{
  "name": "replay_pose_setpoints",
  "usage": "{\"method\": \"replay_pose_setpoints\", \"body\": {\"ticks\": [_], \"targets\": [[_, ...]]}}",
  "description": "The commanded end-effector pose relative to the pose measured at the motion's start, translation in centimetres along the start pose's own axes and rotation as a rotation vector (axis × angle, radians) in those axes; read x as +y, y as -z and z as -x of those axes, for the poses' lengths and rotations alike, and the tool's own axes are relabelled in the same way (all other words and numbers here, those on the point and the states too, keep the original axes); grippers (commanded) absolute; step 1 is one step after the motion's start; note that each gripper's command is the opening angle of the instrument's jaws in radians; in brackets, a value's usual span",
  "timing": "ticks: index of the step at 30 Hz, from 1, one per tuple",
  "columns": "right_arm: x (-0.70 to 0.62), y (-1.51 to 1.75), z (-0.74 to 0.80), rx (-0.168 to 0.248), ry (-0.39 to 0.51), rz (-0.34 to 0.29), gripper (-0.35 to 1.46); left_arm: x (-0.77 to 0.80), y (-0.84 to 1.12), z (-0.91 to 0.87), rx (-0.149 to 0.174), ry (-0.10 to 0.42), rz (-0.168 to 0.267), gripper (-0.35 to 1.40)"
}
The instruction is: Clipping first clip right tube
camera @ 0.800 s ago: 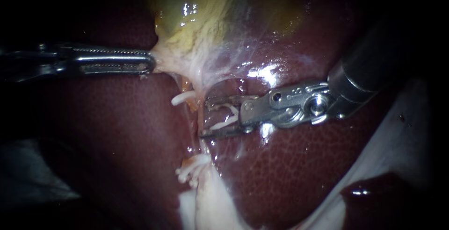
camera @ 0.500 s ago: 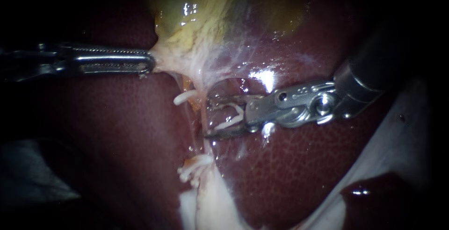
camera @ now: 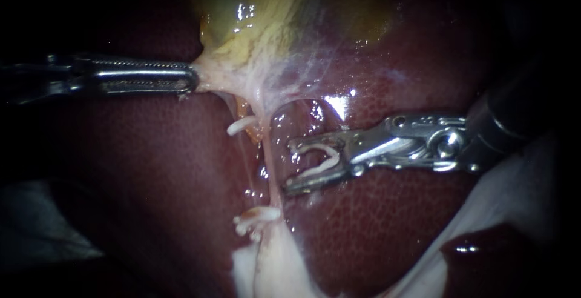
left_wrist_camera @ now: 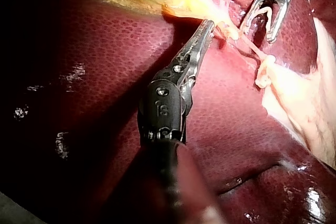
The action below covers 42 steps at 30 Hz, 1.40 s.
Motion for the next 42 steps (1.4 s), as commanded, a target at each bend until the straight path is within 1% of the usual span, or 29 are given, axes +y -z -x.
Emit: {"method": "replay_pose_setpoints", "body": {"ticks": [1,4,5,7,9,14,18,21,23,26,28,34,37,42], "targets": [[0.0,-0.05,0.03,-0.003,-0.008,-0.009,0.45,0.0,0.0,0.0,0.0,0.0,0.001,-0.35],[0.01,-0.19,0.1,-0.004,-0.028,-0.033,0.45,0.0,0.0,0.0,0.0,0.0,0.001,-0.35],[0.01,-0.25,0.13,0.002,-0.039,-0.044,0.45,0.0,0.0,0.0,0.0,0.0,0.001,-0.35],[0.01,-0.31,0.15,0.019,-0.063,-0.066,0.45,0.0,0.0,0.0,0.0,0.0,0.0,-0.35],[0.0,-0.37,0.16,0.047,-0.097,-0.101,0.45,0.0,0.0,0.0,0.0,0.0,0.0,-0.35],[0.0,-0.5,0.16,0.093,-0.157,-0.174,0.45,0.0,0.0,0.0,0.0,0.0,0.0,-0.35],[-0.01,-0.63,0.2,0.108,-0.181,-0.222,0.45,0.0,-0.01,0.0,0.0,0.0,0.0,-0.35],[-0.02,-0.72,0.24,0.116,-0.172,-0.227,0.45,0.0,-0.01,0.0,0.0,0.0,0.0,-0.35],[-0.02,-0.76,0.24,0.126,-0.182,-0.231,0.46,0.0,-0.01,0.0,0.0,0.0,0.0,-0.35],[-0.05,-0.75,0.21,0.148,-0.195,-0.246,0.46,0.0,-0.02,0.0,0.0,0.0,0.0,-0.35],[-0.09,-0.71,0.16,0.162,-0.199,-0.255,0.46,0.0,-0.01,0.0,0.0,0.0,0.0,-0.35],[-0.23,-0.56,-0.08,0.202,-0.226,-0.287,0.45,0.0,-0.01,0.0,0.0,0.0,0.0,-0.35],[-0.3,-0.51,-0.18,0.204,-0.231,-0.29,0.43,0.0,-0.01,0.0,0.0,0.0,0.0,-0.35],[-0.33,-0.52,-0.18,0.201,-0.248,-0.294,0.4,0.0,-0.01,0.0,0.0,0.0,0.0,-0.35]]}}
